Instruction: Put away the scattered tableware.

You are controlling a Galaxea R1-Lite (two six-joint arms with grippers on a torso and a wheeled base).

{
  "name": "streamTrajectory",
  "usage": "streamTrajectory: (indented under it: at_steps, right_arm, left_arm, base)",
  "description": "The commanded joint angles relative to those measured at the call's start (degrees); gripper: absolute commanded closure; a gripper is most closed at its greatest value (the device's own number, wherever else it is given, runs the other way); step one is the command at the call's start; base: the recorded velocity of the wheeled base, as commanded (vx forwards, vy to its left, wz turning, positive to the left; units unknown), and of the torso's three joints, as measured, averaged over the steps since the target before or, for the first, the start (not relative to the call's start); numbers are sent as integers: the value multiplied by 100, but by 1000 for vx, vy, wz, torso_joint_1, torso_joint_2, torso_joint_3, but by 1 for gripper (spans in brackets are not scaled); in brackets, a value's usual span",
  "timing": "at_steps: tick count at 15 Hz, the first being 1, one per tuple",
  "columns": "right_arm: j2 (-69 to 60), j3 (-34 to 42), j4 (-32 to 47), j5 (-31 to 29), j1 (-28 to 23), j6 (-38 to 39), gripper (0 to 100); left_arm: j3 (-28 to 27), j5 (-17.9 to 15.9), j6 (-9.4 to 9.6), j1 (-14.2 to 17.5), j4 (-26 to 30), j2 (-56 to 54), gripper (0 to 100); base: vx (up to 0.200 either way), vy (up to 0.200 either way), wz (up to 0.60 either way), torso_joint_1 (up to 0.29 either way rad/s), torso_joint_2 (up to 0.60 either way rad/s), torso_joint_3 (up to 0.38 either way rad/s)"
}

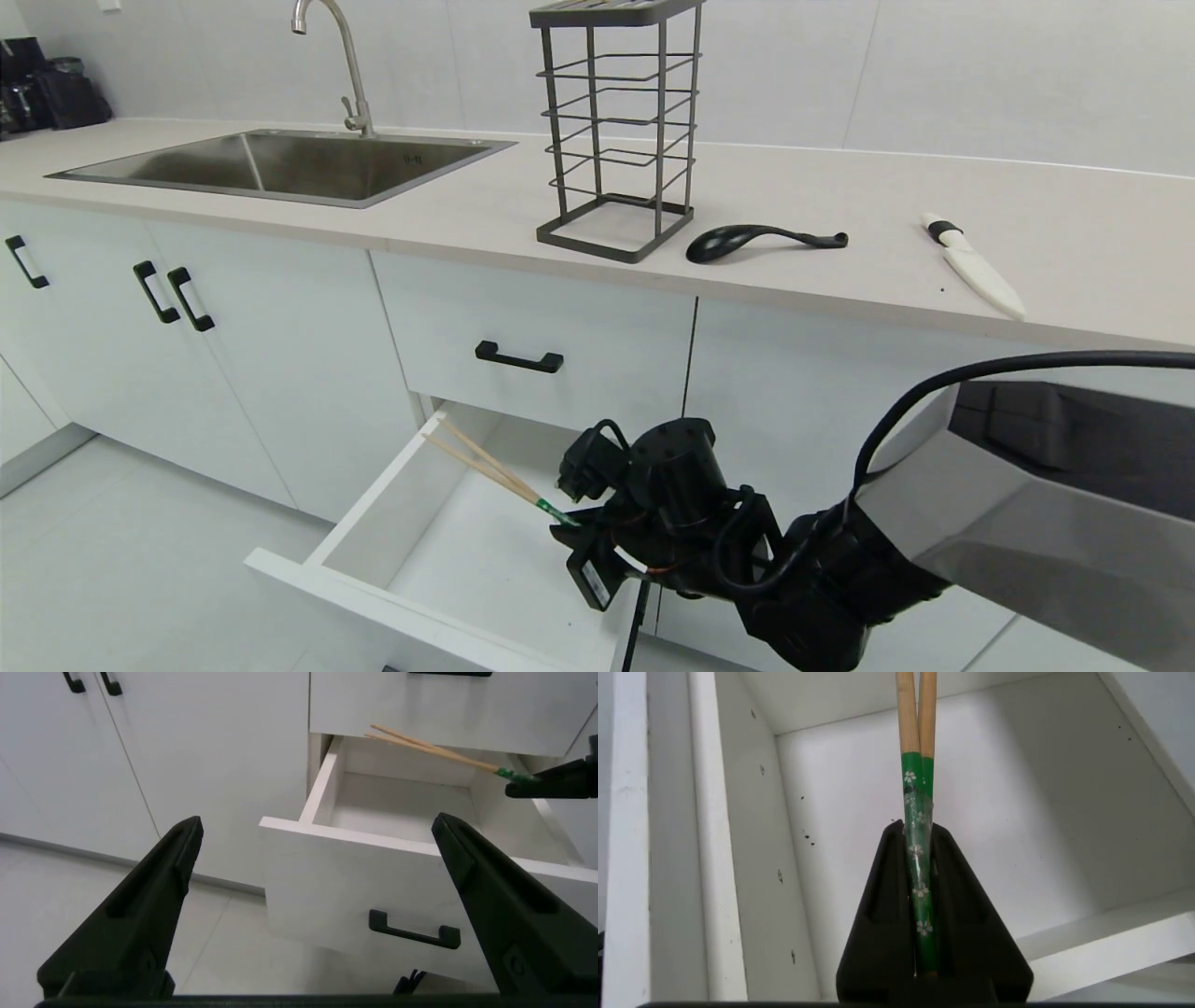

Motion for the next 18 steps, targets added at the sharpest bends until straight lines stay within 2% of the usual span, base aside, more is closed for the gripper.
streamTrajectory:
  at_steps: [1,7,13,18]
  right_arm:
    - [254,-169,35,-1,-49,-16,100]
    - [597,-582,184,-63,-93,-60,100]
    - [843,-1039,580,-757,-23,-69,100]
    - [1054,-1391,729,-906,56,-210,100]
  left_arm:
    - [0,-1,2,1,-2,7,0]
    - [0,-1,2,1,-2,7,0]
    - [0,-1,2,1,-2,7,0]
    - [0,-1,2,1,-2,7,0]
  base:
    - [0,0,0,0,0,0]
    - [0,0,0,0,0,0]
    - [0,0,0,0,0,0]
    - [0,0,0,0,0,0]
